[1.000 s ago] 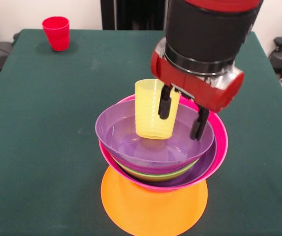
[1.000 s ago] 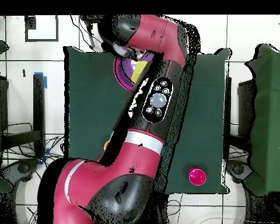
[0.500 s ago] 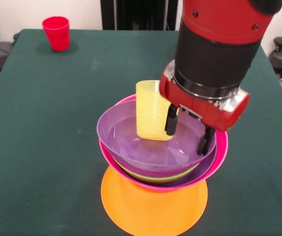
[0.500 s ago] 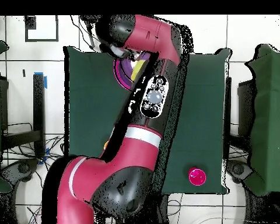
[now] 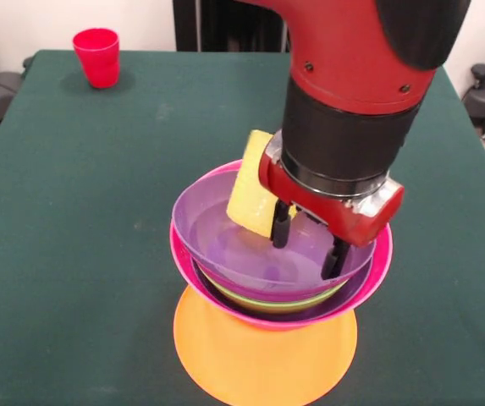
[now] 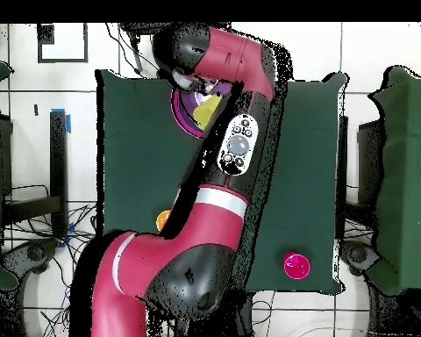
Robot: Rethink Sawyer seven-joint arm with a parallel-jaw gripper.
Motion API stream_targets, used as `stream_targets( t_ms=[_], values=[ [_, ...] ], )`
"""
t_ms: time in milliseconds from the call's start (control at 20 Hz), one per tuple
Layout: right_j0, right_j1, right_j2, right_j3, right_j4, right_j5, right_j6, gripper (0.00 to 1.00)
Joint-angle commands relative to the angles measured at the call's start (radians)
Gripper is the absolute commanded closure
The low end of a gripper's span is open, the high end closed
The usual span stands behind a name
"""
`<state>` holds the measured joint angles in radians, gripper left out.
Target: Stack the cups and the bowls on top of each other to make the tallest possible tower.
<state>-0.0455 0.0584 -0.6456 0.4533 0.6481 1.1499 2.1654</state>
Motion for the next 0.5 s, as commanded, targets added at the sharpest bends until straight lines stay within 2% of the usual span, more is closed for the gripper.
stream_targets(
  t_ms=[50, 500],
  values=[
    [-0.008, 0.012, 0.127, 0.021, -0.042, -0.068, -0.026, 0.0],
    [-0.004, 0.008, 0.131, 0.025, -0.048, -0.059, -0.014, 0.0]
  ],
)
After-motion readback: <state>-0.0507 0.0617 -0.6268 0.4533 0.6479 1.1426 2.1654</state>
